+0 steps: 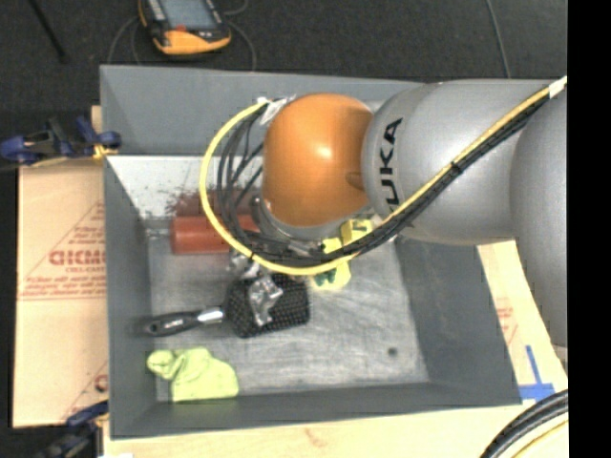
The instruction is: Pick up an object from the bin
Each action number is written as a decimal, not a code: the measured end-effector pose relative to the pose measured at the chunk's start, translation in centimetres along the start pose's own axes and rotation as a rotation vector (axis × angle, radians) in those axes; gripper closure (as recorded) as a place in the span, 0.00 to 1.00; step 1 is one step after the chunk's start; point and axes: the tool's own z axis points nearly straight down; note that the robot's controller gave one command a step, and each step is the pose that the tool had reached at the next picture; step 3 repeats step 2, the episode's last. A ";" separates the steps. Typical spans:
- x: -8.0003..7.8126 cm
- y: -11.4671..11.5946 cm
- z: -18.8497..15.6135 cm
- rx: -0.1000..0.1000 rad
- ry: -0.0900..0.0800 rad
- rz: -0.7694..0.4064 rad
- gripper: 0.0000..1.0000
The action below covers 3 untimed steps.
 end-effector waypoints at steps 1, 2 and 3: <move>0.0 0.0 0.0 0.000 0.000 0.001 1.00; -0.5 -0.1 -5.0 -0.001 0.006 0.034 1.00; -0.5 -0.1 -5.0 -0.001 0.006 0.034 1.00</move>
Offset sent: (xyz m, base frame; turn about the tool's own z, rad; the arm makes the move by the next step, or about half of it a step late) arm 0.0099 0.0047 0.1007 0.0672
